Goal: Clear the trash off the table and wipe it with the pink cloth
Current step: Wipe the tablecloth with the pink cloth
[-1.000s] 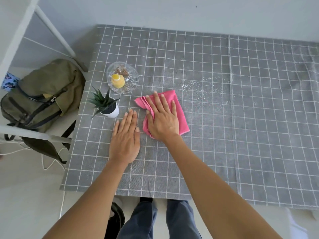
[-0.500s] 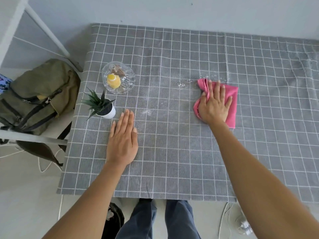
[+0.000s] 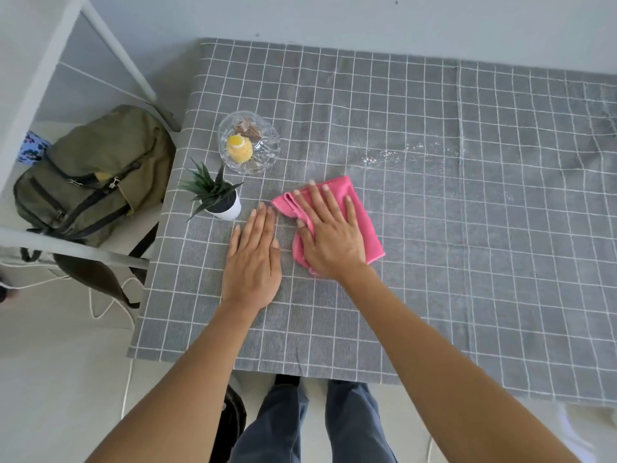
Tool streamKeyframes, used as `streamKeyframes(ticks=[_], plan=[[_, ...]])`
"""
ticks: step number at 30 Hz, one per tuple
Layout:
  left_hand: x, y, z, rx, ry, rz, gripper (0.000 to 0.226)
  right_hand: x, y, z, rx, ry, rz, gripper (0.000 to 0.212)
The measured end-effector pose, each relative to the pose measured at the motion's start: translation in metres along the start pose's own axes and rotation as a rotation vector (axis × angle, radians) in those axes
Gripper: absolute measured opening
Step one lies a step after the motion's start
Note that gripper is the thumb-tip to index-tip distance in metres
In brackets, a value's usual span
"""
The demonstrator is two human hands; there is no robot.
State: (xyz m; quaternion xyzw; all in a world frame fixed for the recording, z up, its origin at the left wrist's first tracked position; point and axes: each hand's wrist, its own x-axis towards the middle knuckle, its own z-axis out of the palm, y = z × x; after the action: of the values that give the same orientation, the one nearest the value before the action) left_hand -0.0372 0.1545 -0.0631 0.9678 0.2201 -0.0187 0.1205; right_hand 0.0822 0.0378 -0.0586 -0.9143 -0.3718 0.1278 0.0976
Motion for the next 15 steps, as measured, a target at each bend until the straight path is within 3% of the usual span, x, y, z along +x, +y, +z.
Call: streamKeyframes(ticks=[9,15], plan=[[-0.002,-0.002,0.001,-0.04,-0.005,-0.004,0.054,0.004,0.139,-0.04,-0.035,0.077,0.471,0.055],[-0.002,-0.002,0.0,-0.03,0.001,-0.008,0.054,0.01,0.12,-0.036,0.008,0.087,0.545,0.056]])
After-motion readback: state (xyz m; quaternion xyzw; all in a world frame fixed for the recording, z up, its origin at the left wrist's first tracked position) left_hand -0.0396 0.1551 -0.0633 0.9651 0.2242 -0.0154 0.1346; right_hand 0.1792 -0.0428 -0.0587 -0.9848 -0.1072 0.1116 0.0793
